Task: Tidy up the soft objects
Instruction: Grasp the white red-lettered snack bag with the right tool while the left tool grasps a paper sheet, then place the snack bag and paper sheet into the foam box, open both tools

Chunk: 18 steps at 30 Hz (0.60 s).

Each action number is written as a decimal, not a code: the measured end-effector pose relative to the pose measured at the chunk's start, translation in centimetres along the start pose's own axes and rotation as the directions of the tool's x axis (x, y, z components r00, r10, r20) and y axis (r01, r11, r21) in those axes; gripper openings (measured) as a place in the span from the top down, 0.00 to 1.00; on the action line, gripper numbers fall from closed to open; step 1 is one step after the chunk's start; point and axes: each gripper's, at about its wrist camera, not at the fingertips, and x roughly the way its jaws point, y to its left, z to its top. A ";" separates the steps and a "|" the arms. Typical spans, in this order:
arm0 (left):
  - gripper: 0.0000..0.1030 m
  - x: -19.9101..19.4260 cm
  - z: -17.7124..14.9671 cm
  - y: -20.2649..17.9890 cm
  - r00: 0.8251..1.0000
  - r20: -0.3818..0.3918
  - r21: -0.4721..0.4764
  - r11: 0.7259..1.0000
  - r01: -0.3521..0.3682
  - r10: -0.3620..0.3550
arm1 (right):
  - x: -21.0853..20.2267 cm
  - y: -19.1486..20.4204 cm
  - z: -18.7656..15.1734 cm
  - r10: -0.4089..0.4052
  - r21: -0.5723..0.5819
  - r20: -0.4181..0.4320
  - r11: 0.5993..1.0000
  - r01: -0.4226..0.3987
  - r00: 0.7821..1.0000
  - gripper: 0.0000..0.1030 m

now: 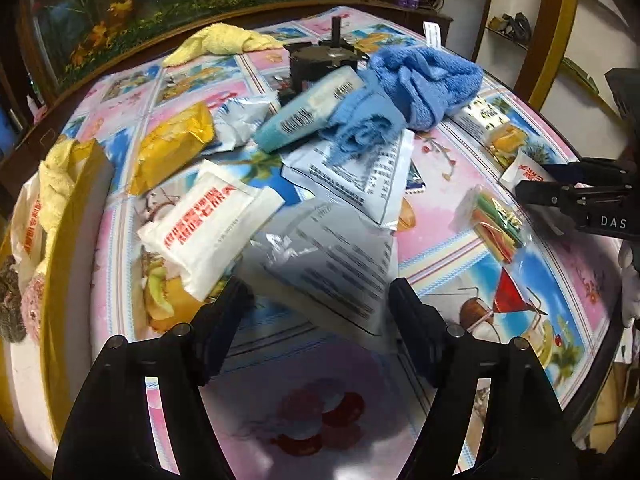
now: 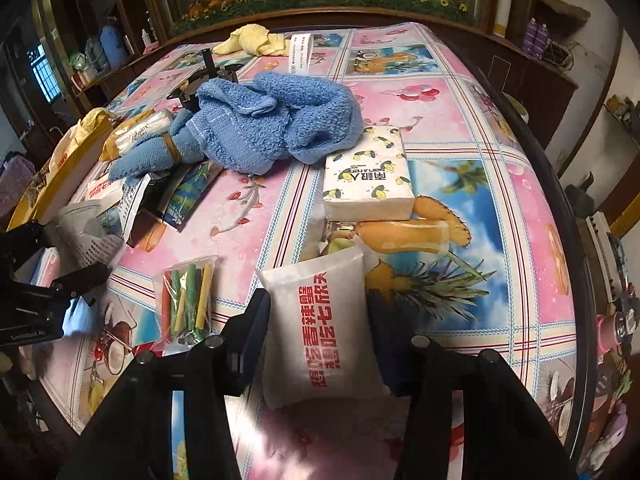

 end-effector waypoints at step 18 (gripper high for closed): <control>0.88 -12.4 -2.9 8.7 0.938 0.273 -0.270 0.919 0.287 -0.213 | -5.3 4.8 1.9 0.240 -0.006 0.110 0.971 -0.240 0.965 0.56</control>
